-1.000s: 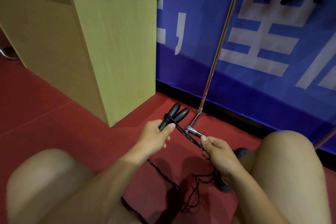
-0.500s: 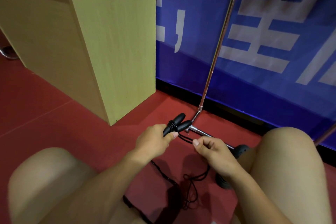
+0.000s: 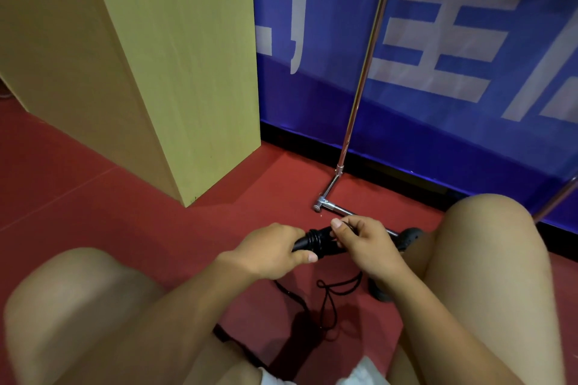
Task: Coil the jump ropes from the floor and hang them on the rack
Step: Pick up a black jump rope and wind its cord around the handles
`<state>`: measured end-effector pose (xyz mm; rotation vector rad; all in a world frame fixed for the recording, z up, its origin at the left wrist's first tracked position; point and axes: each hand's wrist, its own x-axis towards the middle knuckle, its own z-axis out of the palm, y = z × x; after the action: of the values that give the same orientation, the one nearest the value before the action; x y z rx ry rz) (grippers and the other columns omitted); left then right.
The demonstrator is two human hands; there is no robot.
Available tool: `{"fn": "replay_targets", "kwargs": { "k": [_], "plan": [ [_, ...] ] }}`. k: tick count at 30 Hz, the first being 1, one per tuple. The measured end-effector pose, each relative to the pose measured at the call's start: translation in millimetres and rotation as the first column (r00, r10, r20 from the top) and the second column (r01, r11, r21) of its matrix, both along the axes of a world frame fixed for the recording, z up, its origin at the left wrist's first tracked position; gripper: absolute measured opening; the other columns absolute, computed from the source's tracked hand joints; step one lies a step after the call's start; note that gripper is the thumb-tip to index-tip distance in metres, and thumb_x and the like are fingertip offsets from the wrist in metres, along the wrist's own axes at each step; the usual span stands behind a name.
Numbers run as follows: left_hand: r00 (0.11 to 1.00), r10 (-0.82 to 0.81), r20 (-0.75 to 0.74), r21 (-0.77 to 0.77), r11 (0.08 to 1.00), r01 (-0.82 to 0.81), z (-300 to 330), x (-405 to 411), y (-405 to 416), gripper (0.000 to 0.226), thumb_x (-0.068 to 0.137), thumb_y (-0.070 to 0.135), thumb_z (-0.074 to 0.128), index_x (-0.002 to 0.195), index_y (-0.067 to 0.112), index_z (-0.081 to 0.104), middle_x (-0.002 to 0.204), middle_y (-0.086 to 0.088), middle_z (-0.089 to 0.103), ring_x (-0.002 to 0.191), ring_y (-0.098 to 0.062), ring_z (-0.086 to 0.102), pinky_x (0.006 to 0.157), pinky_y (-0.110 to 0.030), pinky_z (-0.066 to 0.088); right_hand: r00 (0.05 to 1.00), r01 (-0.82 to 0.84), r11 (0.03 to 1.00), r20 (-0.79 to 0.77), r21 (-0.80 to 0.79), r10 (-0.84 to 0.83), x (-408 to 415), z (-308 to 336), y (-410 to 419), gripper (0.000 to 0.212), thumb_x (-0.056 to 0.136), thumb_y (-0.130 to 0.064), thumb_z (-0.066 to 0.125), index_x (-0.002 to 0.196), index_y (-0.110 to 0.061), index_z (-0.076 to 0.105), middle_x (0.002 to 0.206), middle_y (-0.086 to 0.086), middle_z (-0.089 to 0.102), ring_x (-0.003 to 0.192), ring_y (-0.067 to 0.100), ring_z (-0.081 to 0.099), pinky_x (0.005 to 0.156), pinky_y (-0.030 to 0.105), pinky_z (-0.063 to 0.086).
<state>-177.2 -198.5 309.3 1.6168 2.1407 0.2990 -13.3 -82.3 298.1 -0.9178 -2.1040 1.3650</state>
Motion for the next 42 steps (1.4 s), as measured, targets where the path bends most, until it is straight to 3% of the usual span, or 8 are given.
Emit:
{"fn": "replay_targets", "kwargs": {
  "k": [4, 9, 15, 20, 27, 34, 39, 42],
  "plan": [
    [0.991, -0.083, -0.11, -0.012, 0.997, 0.082, 1.6, 1.0, -1.9, 0.034, 0.09, 0.059, 0.058, 0.078, 0.028, 0.05, 0.07, 0.008, 0.055, 0.061, -0.012, 0.052, 0.055, -0.03, 0.036, 0.99, 0.078, 0.969, 0.096, 0.235, -0.103, 3.6, -0.5, -3.1, 0.02, 0.091, -0.037, 0.066, 0.076, -0.024, 0.071, 0.07, -0.005, 0.071, 0.069, 0.008, 0.067, 0.069, 0.034, 0.054],
    [0.981, -0.147, -0.127, -0.028, 0.989, 0.144, 0.5, -0.6, -5.5, 0.038, 0.088, 0.062, 0.059, 0.08, 0.025, 0.052, 0.069, 0.007, 0.055, 0.064, -0.016, 0.054, 0.055, -0.031, 0.036, 0.983, 0.077, 0.96, 0.139, 0.271, -0.118, 4.5, 4.2, -3.1, 0.018, 0.083, -0.042, 0.074, 0.074, -0.027, 0.07, 0.067, -0.009, 0.07, 0.065, 0.002, 0.065, 0.065, 0.025, 0.052],
    [0.97, -0.144, 0.194, -0.052, 0.986, 0.157, 10.0, -1.6, -12.4, 0.038, 0.086, 0.052, 0.068, 0.08, 0.016, 0.06, 0.069, -0.003, 0.066, 0.054, -0.014, 0.058, 0.055, -0.038, 0.049, 0.998, 0.004, 0.998, 0.066, -0.07, 0.001, 4.7, 5.0, 0.0, 0.026, 0.073, -0.039, 0.083, 0.076, -0.018, 0.069, 0.065, -0.005, 0.065, 0.061, 0.01, 0.059, 0.061, 0.026, 0.049],
    [0.868, -0.149, 0.474, -0.042, 0.981, 0.191, 20.9, -1.3, -15.2, 0.028, 0.088, 0.04, 0.072, 0.086, 0.013, 0.067, 0.074, -0.006, 0.072, 0.059, -0.019, 0.065, 0.059, -0.034, 0.054, 0.994, -0.103, 0.897, -0.019, -0.43, 0.105, 8.8, 12.1, 3.2, 0.04, 0.058, -0.049, 0.084, 0.077, -0.018, 0.069, 0.071, 0.002, 0.058, 0.068, 0.016, 0.052, 0.072, 0.033, 0.042],
    [0.717, -0.205, 0.666, 0.066, 0.974, 0.218, 31.2, 1.2, -18.9, 0.031, 0.086, 0.048, 0.067, 0.081, 0.018, 0.064, 0.071, 0.001, 0.068, 0.058, -0.022, 0.061, 0.057, -0.028, 0.049, 0.978, -0.207, 0.828, -0.123, -0.522, 0.167, 6.8, 17.4, 0.5, 0.026, 0.094, -0.015, 0.058, 0.069, -0.017, 0.056, 0.062, -0.001, 0.052, 0.053, 0.009, 0.046, 0.052, 0.024, 0.039],
    [0.614, -0.158, 0.773, 0.207, 0.978, -0.008, 32.1, 5.3, -14.9, 0.022, 0.092, 0.04, 0.066, 0.081, 0.021, 0.066, 0.072, -0.004, 0.067, 0.05, -0.017, 0.058, 0.052, -0.022, 0.047, 0.983, -0.173, 0.938, -0.11, -0.299, 0.146, 1.6, 20.0, -5.4, 0.024, 0.098, -0.014, 0.049, 0.083, -0.002, 0.064, 0.069, 0.022, 0.055, 0.065, 0.021, 0.052, 0.064, 0.03, 0.043],
    [0.595, -0.024, 0.803, 0.252, 0.92, -0.302, 33.6, 1.5, -8.1, 0.021, 0.095, 0.033, 0.062, 0.089, 0.015, 0.071, 0.071, -0.007, 0.067, 0.048, -0.017, 0.057, 0.053, -0.024, 0.046, 0.987, -0.083, 0.93, -0.159, -0.359, 0.026, -4.3, 13.5, -6.4, 0.035, 0.104, -0.026, 0.043, 0.09, 0.0, 0.061, 0.061, 0.002, 0.051, 0.056, 0.012, 0.047, 0.058, 0.02, 0.041],
    [0.596, 0.101, 0.797, 0.22, 0.87, -0.442, 29.4, -2.6, -4.5, 0.029, 0.096, 0.034, 0.063, 0.097, 0.006, 0.071, 0.071, -0.007, 0.067, 0.049, -0.018, 0.057, 0.052, -0.024, 0.047, 0.988, -0.038, 0.932, -0.151, -0.361, -0.018, -3.5, 12.8, -3.7, 0.02, 0.1, -0.021, 0.053, 0.088, -0.008, 0.063, 0.061, -0.002, 0.05, 0.055, 0.01, 0.041, 0.054, 0.02, 0.036]
  ]
}}
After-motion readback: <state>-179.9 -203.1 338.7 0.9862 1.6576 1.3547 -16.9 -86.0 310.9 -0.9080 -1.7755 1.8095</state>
